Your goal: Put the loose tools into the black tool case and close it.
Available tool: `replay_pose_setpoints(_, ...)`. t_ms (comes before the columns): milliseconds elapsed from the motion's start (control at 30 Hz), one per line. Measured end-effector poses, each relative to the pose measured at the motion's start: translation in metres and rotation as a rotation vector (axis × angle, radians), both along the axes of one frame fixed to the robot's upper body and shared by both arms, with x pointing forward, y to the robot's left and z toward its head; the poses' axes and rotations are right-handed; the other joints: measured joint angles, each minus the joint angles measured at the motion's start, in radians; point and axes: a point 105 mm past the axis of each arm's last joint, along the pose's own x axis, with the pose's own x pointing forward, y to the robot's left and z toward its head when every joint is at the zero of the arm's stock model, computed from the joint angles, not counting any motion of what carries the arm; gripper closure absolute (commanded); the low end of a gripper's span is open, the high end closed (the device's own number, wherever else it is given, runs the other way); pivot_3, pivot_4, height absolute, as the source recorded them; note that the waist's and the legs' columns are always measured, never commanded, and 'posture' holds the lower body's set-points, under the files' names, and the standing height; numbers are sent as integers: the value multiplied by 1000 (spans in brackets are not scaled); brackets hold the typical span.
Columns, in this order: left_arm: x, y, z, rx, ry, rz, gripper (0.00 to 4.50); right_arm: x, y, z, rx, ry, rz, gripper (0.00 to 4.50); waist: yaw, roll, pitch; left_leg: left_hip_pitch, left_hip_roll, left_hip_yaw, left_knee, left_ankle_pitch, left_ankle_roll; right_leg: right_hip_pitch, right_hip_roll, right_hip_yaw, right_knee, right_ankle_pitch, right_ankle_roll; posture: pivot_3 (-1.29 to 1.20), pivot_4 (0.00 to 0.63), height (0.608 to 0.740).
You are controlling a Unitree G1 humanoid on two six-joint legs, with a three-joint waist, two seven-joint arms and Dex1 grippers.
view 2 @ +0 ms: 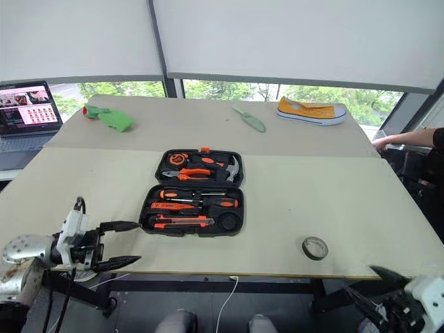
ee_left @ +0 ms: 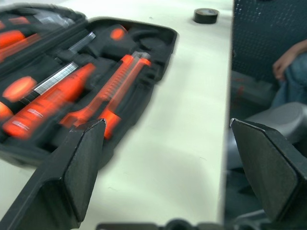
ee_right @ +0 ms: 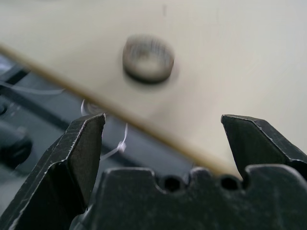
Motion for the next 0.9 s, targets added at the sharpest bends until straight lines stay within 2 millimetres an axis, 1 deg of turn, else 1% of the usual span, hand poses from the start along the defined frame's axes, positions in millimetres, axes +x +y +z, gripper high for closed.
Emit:
replay_pose_setpoints(67, 0, -12, 12, -28, -51, -25, 39, 7, 5, 9, -19, -8, 50, 0, -3, 1, 0, 0, -1, 1, 0, 0, 0, 0, -2, 0, -1, 0, 0, 0, 150, 740)
replay_pose_setpoints(100, -1, -18, 17, -34, -65, -46, 39, 14, 10, 17, -41, -5, 91, 0, -7, 2, -1, 2, -2, 4, -1, 0, 0, 0, -5, 0, -1, 1, 1, 0, 150, 740)
replay_pose_setpoints(167, -4, -26, 20, -49, -51, -80, 39, 27, 22, 28, -80, 25, 168, 0, -13, 3, -1, 6, -3, 7, -2, 0, 0, 2, -6, 0, -1, 1, 2, 0, 150, 740)
replay_pose_setpoints(233, -5, -33, 19, -71, -30, -94, 39, 36, 34, 32, -100, 75, 228, 0, -14, 2, -1, 6, -4, 7, -2, 0, 0, 2, -6, -1, 0, 2, 2, 0, 150, 740)
replay_pose_setpoints(333, -5, -42, 17, -87, -26, -103, 39, 43, 45, 29, -115, 158, 282, 0, -7, 1, -1, 3, -4, 6, -2, 2, 4, 4, -5, -1, -1, 0, 3, 0, 150, 740)
replay_pose_setpoints(367, -5, -43, 16, -87, -25, -105, 39, 48, 48, 28, -132, 183, 301, 0, -6, 1, -1, 1, -5, 6, -2, 5, 9, 2, -4, 0, -1, 0, 4, 0, 150, 740)
replay_pose_setpoints(400, -4, -45, 16, -87, -27, -111, 39, 53, 52, 27, -148, 196, 314, 0, -5, 1, -1, -2, -5, 6, -2, 5, 10, 1, -5, 0, -1, 0, 3, 0, 150, 740)
replay_pose_setpoints(500, -4, -48, 13, -83, -29, -126, 39, 67, 57, 24, -201, 224, 339, 0, -1, 0, 0, -3, -7, 6, -2, 3, 11, 0, -5, 0, -2, 5, 6, 0, 150, 740)
replay_pose_setpoints(600, -4, -47, 10, -71, -38, -132, 0, 78, 63, 13, -239, 261, 359, 774, 0, -2, 0, -5, -7, 6, -2, 3, 11, -1, -5, 0, -2, 4, 6, 0, 150, 740)
replay_pose_setpoints(667, -6, -47, 7, -73, -40, -130, 0, 84, 64, 2, -237, 324, 342, 1480, -1, -2, 1, -5, -7, 6, -2, 3, 11, -1, -6, 0, -2, 4, 6, 0, 150, 740)
replay_pose_setpoints(700, -6, -47, 6, -75, -42, -130, 0, 85, 64, -1, -239, 340, 339, 1688, 0, -2, 1, -5, -7, 6, -1, 3, 11, -1, -6, 0, -2, 4, 6, 0, 150, 740)
replay_pose_setpoints(800, -9, -43, 0, -74, -44, -128, 0, 92, 66, -1, -253, 343, 337, 2840, 0, -2, 1, -5, -7, 6, -1, 3, 11, -1, -6, 0, -2, 3, 6, 0, 150, 740)
replay_pose_setpoints(900, -11, -36, -10, -69, -35, -119, 0, 95, 65, 0, -269, 336, 334, 3831, -1, -2, 1, -5, -7, 6, -1, 3, 11, -1, -6, 0, -2, 3, 6, 0, 150, 740)
